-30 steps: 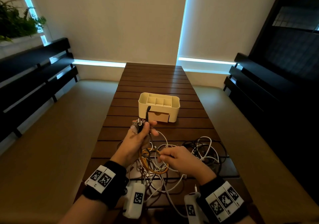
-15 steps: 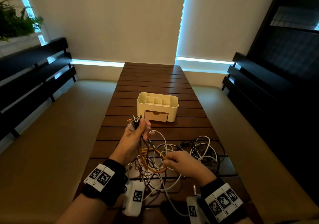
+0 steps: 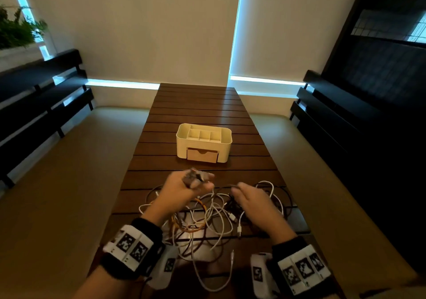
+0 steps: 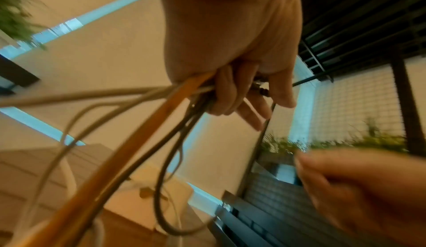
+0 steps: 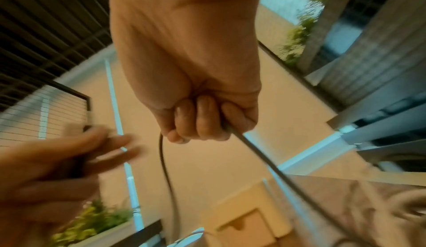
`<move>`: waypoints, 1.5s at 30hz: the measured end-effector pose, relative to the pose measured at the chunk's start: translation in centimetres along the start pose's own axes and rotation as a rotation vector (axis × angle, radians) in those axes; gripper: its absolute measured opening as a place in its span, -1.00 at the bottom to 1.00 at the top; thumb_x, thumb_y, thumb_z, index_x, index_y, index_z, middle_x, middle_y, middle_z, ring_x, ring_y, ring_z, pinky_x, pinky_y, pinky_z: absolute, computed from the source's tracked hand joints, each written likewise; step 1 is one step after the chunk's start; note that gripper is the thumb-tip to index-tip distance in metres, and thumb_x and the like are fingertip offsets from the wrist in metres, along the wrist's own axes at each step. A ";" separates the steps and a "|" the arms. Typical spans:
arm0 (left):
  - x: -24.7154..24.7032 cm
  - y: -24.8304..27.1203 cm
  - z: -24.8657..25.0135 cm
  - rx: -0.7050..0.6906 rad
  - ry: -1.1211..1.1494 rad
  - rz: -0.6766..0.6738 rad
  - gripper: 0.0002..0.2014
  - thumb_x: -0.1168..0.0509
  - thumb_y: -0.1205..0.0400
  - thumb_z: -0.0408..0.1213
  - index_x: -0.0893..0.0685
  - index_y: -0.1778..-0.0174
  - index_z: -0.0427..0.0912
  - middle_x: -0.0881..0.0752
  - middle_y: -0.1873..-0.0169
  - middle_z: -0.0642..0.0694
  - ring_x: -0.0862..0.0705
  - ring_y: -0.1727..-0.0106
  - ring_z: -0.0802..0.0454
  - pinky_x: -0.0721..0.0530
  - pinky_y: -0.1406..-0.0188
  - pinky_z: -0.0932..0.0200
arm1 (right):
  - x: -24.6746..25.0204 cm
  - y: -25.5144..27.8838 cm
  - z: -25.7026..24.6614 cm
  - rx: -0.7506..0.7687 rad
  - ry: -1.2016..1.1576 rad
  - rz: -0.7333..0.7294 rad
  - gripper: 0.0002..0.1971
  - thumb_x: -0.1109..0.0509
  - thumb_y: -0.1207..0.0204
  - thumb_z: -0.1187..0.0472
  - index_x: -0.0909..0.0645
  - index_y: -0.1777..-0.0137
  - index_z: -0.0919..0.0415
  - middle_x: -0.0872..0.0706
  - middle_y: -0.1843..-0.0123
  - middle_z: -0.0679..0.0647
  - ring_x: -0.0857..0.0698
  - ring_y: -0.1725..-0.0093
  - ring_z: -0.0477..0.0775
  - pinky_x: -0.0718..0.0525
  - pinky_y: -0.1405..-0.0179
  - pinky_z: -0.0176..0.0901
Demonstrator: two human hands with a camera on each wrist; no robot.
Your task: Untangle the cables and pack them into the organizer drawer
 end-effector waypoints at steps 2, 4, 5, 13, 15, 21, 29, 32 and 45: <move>-2.6 0.1 -0.7 0.008 -0.034 -0.124 -0.85 -0.46 -0.51 -0.19 -0.76 0.01 -0.01 -0.80 0.11 0.00 -0.75 0.10 0.18 -0.72 0.04 0.19 | -0.5 0.2 -2.5 0.100 0.078 -0.028 -0.80 -0.08 -0.70 0.11 -0.50 -0.04 0.16 -0.66 0.13 0.12 -0.61 0.15 0.11 -0.49 0.20 -0.04; -3.6 0.2 -1.3 0.027 -0.079 -0.127 -0.82 -0.41 -0.55 -0.10 -0.74 0.11 -0.14 -0.77 0.26 -0.07 -0.73 0.24 0.14 -0.69 0.15 0.13 | -0.3 0.2 -3.3 0.130 0.101 -0.039 -0.84 -0.09 -0.69 0.14 -0.48 0.02 0.12 -0.64 0.15 0.06 -0.58 0.18 0.05 -0.47 0.26 -0.12; -3.5 0.0 -1.4 0.038 -0.097 -0.086 -0.79 -0.39 -0.56 -0.06 -0.71 0.17 -0.16 -0.74 0.34 -0.06 -0.69 0.32 0.14 -0.67 0.23 0.13 | -0.1 0.2 -3.0 0.130 0.062 -0.065 -0.84 -0.11 -0.69 0.14 -0.47 0.07 0.12 -0.60 0.21 0.01 -0.55 0.23 0.00 -0.44 0.31 -0.20; 7.1 2.0 2.6 -0.034 0.470 0.621 -0.78 -0.26 -0.55 0.00 -0.62 0.27 -0.06 -0.60 0.40 0.12 -0.49 0.32 0.18 -0.41 0.29 0.19 | 0.4 -0.2 8.3 -0.098 -0.214 -0.097 -0.76 -0.18 -0.68 0.22 -0.54 0.21 0.04 -0.59 0.24 -0.03 -0.58 0.27 -0.17 -0.47 0.24 -0.38; 8.2 2.3 2.9 -0.072 0.495 0.662 -0.77 -0.27 -0.49 0.06 -0.62 0.29 -0.02 -0.55 0.41 0.10 -0.44 0.35 0.18 -0.39 0.32 0.20 | 0.0 -0.4 9.7 -0.125 -0.214 -0.053 -0.78 -0.20 -0.67 0.24 -0.56 0.20 0.02 -0.61 0.20 -0.05 -0.61 0.17 -0.16 -0.50 0.10 -0.26; 7.0 0.4 0.4 0.240 -0.112 0.508 -0.83 -0.51 -0.46 -0.29 -0.71 0.07 -0.15 -0.73 0.15 -0.18 -0.65 0.13 -0.07 -0.62 0.09 0.02 | 3.4 -0.4 7.9 -0.087 -0.109 0.358 -0.82 -0.21 -0.66 0.23 -0.65 0.06 0.16 -0.65 0.17 -0.02 -0.59 0.11 -0.02 -0.51 0.20 -0.36; -1.8 -0.8 1.6 0.083 -0.118 0.111 -0.77 -0.53 -0.45 -0.28 -0.69 0.17 0.16 -0.72 0.24 0.13 -0.67 0.15 0.19 -0.67 0.15 0.34 | 6.6 0.0 -0.6 0.238 -0.137 0.497 -0.84 -0.33 -0.57 0.34 -0.71 -0.04 0.21 -0.57 0.22 -0.23 -0.60 0.30 -0.26 -0.54 0.23 -0.63; -4.7 -1.1 2.0 -0.039 -0.168 0.012 -0.75 -0.50 -0.48 -0.25 -0.73 0.06 0.23 -0.72 0.28 0.22 -0.66 0.18 0.33 -0.66 0.11 0.26 | 5.9 0.3 -2.8 0.284 -0.269 0.425 -0.81 -0.34 -0.54 0.40 -0.65 -0.02 0.12 -0.65 0.21 -0.17 -0.68 0.25 -0.32 -0.64 0.27 -0.54; -5.4 -2.4 1.9 -0.077 -0.310 0.007 -0.72 -0.43 -0.46 -0.26 -0.62 0.02 0.22 -0.68 0.24 0.14 -0.65 0.19 0.15 -0.60 0.23 0.24 | 6.2 2.3 -4.0 0.370 -0.741 0.507 -0.87 -0.40 -0.48 0.41 -0.54 0.13 0.20 -0.69 0.22 0.35 -0.72 0.29 0.08 -0.76 0.21 -0.12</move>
Point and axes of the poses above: each hand's wrist, its own y-axis away from the middle knuckle, its own x-axis out of the back of the hand, z = x × y, the point moved 6 cm from there along -y, towards the middle knuckle
